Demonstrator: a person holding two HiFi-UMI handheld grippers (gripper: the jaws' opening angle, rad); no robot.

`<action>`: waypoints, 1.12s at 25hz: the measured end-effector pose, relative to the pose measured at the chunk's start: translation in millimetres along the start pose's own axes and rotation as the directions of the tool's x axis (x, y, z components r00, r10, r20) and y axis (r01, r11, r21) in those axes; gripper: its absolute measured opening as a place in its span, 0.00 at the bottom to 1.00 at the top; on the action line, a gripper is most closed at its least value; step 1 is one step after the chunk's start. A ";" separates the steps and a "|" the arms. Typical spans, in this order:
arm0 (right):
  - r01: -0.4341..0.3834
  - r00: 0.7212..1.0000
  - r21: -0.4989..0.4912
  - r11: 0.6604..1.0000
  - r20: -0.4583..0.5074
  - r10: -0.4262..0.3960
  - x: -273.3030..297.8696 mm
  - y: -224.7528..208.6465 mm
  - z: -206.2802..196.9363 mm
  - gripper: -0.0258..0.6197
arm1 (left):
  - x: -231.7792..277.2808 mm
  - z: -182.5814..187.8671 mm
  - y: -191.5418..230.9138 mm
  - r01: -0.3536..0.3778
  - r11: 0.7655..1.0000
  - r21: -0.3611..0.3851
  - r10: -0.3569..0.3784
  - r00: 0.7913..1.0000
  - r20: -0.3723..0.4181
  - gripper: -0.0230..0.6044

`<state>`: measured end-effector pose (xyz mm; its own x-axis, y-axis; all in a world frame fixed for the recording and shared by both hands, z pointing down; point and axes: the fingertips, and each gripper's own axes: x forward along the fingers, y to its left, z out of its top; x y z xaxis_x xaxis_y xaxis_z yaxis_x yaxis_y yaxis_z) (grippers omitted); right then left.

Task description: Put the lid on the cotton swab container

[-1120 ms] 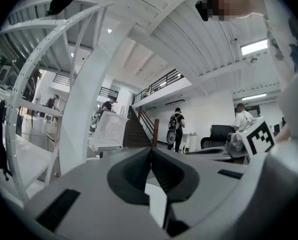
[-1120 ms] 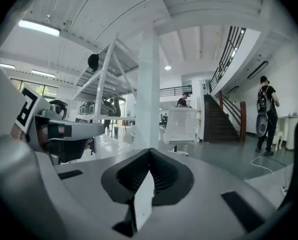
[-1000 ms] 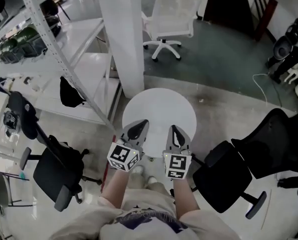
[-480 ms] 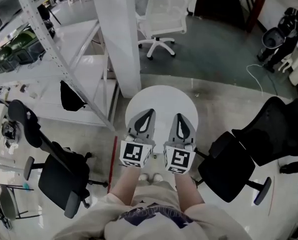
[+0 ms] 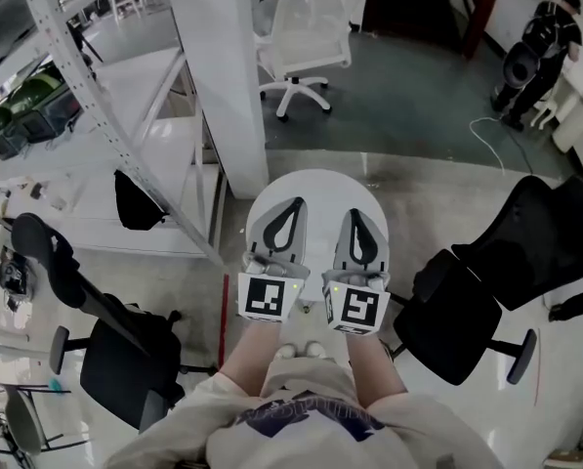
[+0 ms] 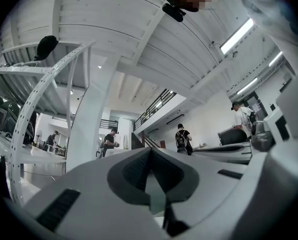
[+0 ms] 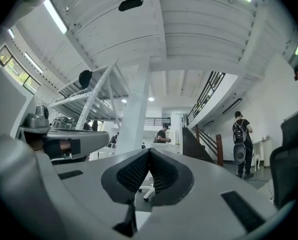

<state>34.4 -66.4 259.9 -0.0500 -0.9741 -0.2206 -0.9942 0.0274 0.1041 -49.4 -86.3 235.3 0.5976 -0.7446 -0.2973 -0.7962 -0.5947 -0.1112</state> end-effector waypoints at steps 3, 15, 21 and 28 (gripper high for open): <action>0.005 1.000 -0.011 1.000 0.018 -0.005 1.0 3.1 5.9 0.05 | -0.3 2.4 1.0 0.011 1.000 0.005 -0.011 1.000 0.005 0.03; 0.031 1.000 -0.045 0.999 0.000 -0.031 4.1 -4.7 3.4 0.05 | 2.3 -1.6 0.8 0.010 1.000 0.030 -0.009 1.000 -0.009 0.03; 0.018 1.000 -0.074 0.997 0.020 -0.016 2.9 -1.8 9.3 0.05 | 4.2 -4.0 -3.6 0.018 0.999 0.049 -0.017 1.000 -0.021 0.03; 0.017 1.000 -0.072 0.997 0.013 -0.016 -2.9 -5.5 9.4 0.05 | -0.8 -2.7 -7.7 0.013 0.998 0.053 -0.012 1.000 -0.025 0.03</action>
<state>39.1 -61.6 250.9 -0.0354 -0.9713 -0.2351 -0.9855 -0.0052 0.1698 -43.5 -82.0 238.9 0.6093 -0.7446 -0.2724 -0.7920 -0.5876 -0.1653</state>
